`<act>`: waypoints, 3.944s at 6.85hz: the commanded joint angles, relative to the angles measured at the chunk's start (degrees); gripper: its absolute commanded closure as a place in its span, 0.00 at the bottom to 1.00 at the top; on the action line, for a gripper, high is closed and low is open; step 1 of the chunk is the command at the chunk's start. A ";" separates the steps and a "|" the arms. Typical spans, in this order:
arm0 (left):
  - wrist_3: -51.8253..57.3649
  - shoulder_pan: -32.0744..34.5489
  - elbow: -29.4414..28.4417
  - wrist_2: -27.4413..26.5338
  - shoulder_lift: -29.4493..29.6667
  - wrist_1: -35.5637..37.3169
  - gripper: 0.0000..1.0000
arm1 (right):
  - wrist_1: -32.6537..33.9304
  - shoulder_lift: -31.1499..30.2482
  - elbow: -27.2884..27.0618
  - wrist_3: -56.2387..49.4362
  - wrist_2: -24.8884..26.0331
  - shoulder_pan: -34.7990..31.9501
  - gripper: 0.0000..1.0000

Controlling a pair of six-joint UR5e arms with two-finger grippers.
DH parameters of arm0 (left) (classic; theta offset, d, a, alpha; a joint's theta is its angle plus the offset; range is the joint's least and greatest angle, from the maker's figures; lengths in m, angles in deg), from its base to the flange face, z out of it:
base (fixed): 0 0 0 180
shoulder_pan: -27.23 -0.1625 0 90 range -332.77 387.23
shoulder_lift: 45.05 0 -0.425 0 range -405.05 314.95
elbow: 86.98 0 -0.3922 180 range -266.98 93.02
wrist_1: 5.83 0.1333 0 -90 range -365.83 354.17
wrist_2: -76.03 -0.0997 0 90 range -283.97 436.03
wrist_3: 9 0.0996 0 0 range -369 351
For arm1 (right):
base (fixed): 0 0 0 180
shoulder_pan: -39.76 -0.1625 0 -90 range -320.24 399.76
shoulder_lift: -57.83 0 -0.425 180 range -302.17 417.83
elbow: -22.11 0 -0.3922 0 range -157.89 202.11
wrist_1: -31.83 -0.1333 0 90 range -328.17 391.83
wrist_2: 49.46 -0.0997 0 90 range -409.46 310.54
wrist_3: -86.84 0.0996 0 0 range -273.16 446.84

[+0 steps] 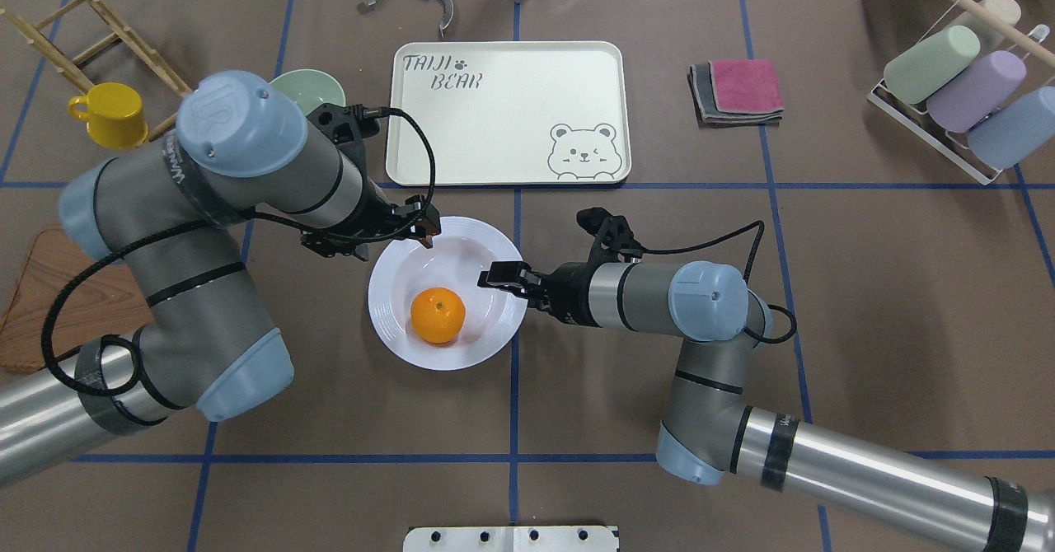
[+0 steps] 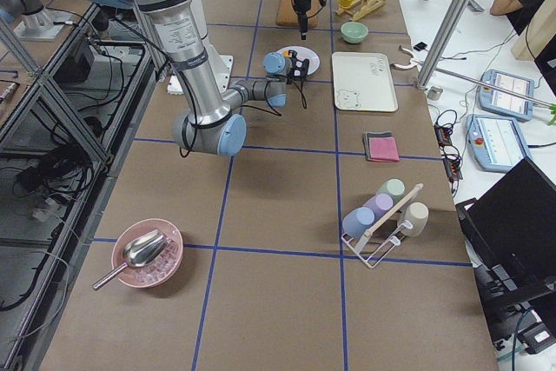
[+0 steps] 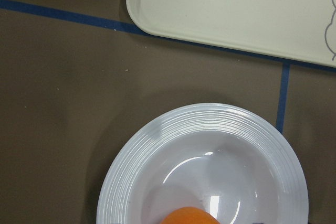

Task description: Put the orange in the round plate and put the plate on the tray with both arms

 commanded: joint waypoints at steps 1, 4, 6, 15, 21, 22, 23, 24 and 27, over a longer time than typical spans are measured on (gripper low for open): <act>4.32 3.34 1.40 2.32 -0.30 2.63 0.13 | -0.50 0.06 -0.62 0.10 -0.19 -0.14 1.00; 13.41 10.18 4.21 5.40 -4.33 3.87 0.14 | -0.77 0.23 -3.77 4.02 -0.10 -2.32 1.00; 25.12 15.30 6.15 5.68 -8.63 5.11 0.14 | -2.08 1.55 -4.05 9.65 5.56 -4.26 1.00; 38.44 20.68 3.34 5.06 -12.34 5.02 0.14 | 11.26 7.00 7.72 30.25 34.96 -5.33 1.00; 38.53 21.03 3.34 5.06 -12.43 5.02 0.14 | 21.86 6.22 2.66 12.63 19.22 -7.76 0.00; 38.53 21.03 3.34 5.06 -12.43 5.02 0.14 | 29.74 3.77 -3.20 2.49 12.10 -8.83 0.00; 38.96 21.12 3.25 5.06 -12.43 5.02 0.14 | 37.39 0.10 -9.87 -10.66 4.80 -10.75 0.00; 40.71 21.12 3.08 5.15 -13.39 5.02 0.14 | 45.64 -2.20 -14.81 -22.80 -4.14 -15.38 0.00; 53.59 25.57 2.99 5.93 -20.05 4.41 0.13 | 59.32 -5.38 -19.08 -47.02 -17.58 -28.84 0.00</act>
